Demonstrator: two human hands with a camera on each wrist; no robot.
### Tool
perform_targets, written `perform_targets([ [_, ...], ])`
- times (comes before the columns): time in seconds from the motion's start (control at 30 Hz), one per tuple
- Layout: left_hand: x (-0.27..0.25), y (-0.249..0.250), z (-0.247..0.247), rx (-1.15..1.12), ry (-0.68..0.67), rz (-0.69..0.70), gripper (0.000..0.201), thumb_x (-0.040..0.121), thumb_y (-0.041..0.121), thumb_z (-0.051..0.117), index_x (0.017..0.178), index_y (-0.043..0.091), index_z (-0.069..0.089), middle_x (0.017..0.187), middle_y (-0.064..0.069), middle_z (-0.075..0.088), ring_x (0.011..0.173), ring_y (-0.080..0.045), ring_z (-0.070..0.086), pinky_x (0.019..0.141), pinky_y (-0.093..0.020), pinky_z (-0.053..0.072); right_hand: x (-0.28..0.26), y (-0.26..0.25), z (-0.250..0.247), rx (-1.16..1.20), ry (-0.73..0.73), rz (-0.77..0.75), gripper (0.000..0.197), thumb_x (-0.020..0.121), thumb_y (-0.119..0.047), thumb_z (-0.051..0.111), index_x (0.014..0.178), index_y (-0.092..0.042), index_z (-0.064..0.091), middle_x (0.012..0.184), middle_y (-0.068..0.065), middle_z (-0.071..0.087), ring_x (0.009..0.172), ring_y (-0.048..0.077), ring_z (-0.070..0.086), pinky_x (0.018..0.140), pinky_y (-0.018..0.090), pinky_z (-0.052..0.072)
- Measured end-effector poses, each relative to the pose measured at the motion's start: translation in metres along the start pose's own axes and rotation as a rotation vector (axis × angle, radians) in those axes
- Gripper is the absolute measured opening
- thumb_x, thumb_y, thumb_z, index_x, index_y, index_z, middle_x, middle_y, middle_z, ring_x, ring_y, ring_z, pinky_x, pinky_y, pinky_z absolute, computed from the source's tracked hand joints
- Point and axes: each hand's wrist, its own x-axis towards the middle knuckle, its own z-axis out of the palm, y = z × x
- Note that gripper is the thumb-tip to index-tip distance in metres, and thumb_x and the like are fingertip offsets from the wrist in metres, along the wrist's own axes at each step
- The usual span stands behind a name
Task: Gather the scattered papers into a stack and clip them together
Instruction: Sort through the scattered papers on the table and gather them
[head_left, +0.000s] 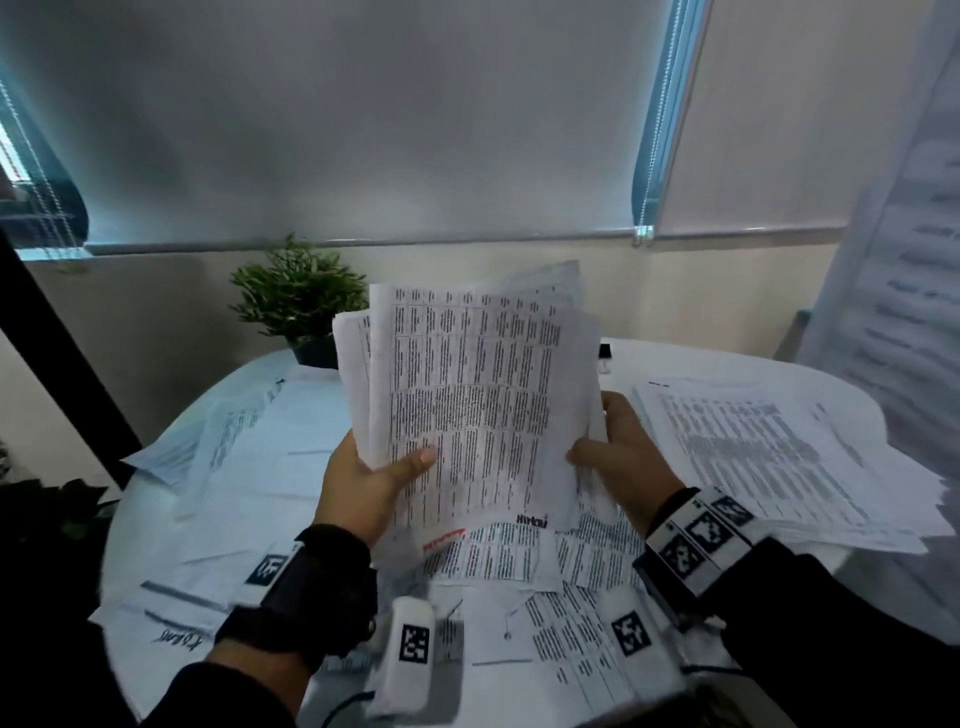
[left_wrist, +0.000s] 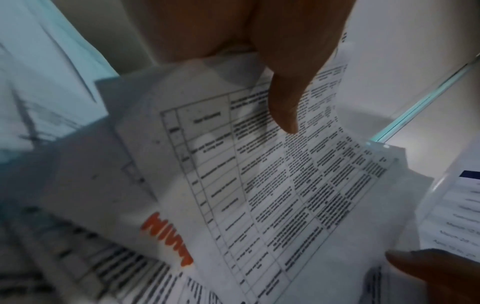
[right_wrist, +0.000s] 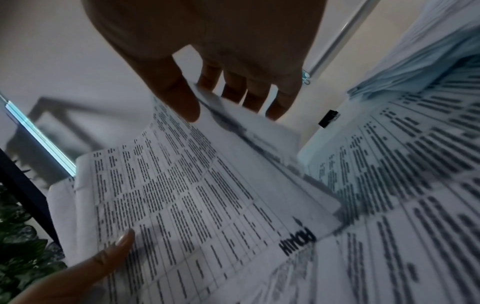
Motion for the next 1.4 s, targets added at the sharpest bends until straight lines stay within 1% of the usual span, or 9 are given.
perform_targets([
  [0.23, -0.001, 0.008, 0.001, -0.082, -0.087, -0.014, 0.037, 0.062, 0.012, 0.08, 0.095, 0.022, 0.067, 0.087, 0.009, 0.076, 0.08, -0.006, 0.071, 0.059, -0.014, 0.053, 0.002, 0.008, 0.002, 0.006, -0.041, 0.105, 0.058, 0.063, -0.001, 0.051, 0.117, -0.015, 0.034, 0.101, 0.006, 0.054, 0.087, 0.015, 0.055, 0.067, 0.026, 0.05],
  [0.37, -0.001, 0.008, 0.004, -0.168, -0.074, -0.037, 0.04, 0.061, 0.014, 0.083, 0.097, 0.021, 0.067, 0.091, 0.005, 0.076, 0.085, -0.012, 0.072, 0.067, -0.021, 0.056, -0.001, 0.013, 0.006, -0.059, -0.101, 0.18, 0.035, 0.052, -0.01, 0.05, 0.087, -0.014, 0.054, 0.078, 0.006, 0.054, 0.074, 0.022, 0.05, 0.063, 0.029, 0.044],
  [0.63, 0.005, 0.011, 0.011, -0.28, -0.175, 0.014, 0.077, 0.039, 0.044, 0.091, 0.109, 0.024, 0.066, 0.11, 0.001, 0.072, 0.102, -0.017, 0.068, 0.087, -0.038, 0.049, -0.015, 0.006, -0.023, -0.025, -0.231, 0.153, 0.05, 0.067, -0.011, 0.062, 0.115, -0.025, 0.056, 0.105, -0.001, 0.071, 0.098, 0.017, 0.068, 0.079, 0.031, 0.055],
  [0.77, 0.006, 0.006, 0.024, -0.253, -0.113, 0.026, 0.05, 0.053, 0.021, 0.087, 0.098, 0.024, 0.067, 0.097, 0.005, 0.075, 0.087, -0.006, 0.071, 0.07, -0.019, 0.053, -0.021, -0.004, -0.034, -0.024, -0.043, 0.013, 0.037, 0.073, -0.01, 0.065, 0.108, -0.021, 0.063, 0.101, 0.001, 0.074, 0.093, 0.021, 0.07, 0.076, 0.036, 0.058],
  [0.87, 0.01, 0.003, 0.024, -0.282, -0.175, -0.015, 0.068, 0.038, 0.051, 0.09, 0.095, 0.024, 0.064, 0.087, 0.003, 0.074, 0.078, -0.013, 0.071, 0.071, -0.029, 0.054, -0.02, -0.007, -0.065, 0.028, 0.199, -0.035, 0.029, 0.08, 0.002, 0.064, 0.104, -0.015, 0.064, 0.095, 0.006, 0.074, 0.085, 0.026, 0.071, 0.066, 0.041, 0.058],
  [0.93, 0.012, 0.002, 0.022, -0.184, -0.204, -0.073, 0.075, 0.036, 0.061, 0.086, 0.097, 0.024, 0.062, 0.085, -0.001, 0.074, 0.073, -0.017, 0.07, 0.072, -0.033, 0.051, -0.013, -0.004, -0.101, -0.01, 0.372, -0.047, 0.031, 0.082, 0.005, 0.061, 0.105, -0.015, 0.061, 0.094, 0.006, 0.073, 0.082, 0.028, 0.071, 0.061, 0.04, 0.057],
  [1.13, 0.027, -0.016, 0.001, 0.602, -0.314, -0.131, 0.018, 0.081, 0.036, 0.071, 0.092, 0.027, 0.06, 0.089, 0.001, 0.07, 0.081, -0.02, 0.066, 0.066, -0.028, 0.047, -0.001, 0.0, -0.217, -0.578, 0.704, 0.218, 0.049, 0.084, 0.005, 0.051, 0.132, -0.006, 0.043, 0.116, 0.016, 0.056, 0.091, 0.029, 0.052, 0.066, 0.029, 0.042],
  [1.3, 0.029, -0.001, 0.001, 0.862, -0.407, -0.156, 0.023, 0.08, 0.046, 0.069, 0.094, 0.034, 0.055, 0.094, 0.011, 0.064, 0.085, -0.009, 0.062, 0.067, -0.022, 0.045, -0.011, 0.028, -0.241, -1.048, 0.542, 0.381, 0.061, 0.082, 0.002, 0.05, 0.132, -0.022, 0.024, 0.065, 0.013, 0.047, 0.057, 0.028, 0.052, 0.057, 0.036, 0.044],
  [1.4, 0.02, -0.002, 0.01, 1.067, -0.593, -0.107, 0.04, 0.073, 0.053, 0.073, 0.104, 0.041, 0.05, 0.107, 0.014, 0.056, 0.097, -0.008, 0.057, 0.084, -0.027, 0.048, -0.008, 0.036, -0.234, -1.361, 0.319, 0.546, 0.053, 0.082, -0.01, 0.052, 0.128, -0.03, 0.038, 0.097, 0.016, 0.051, 0.083, 0.031, 0.057, 0.076, 0.038, 0.05],
])
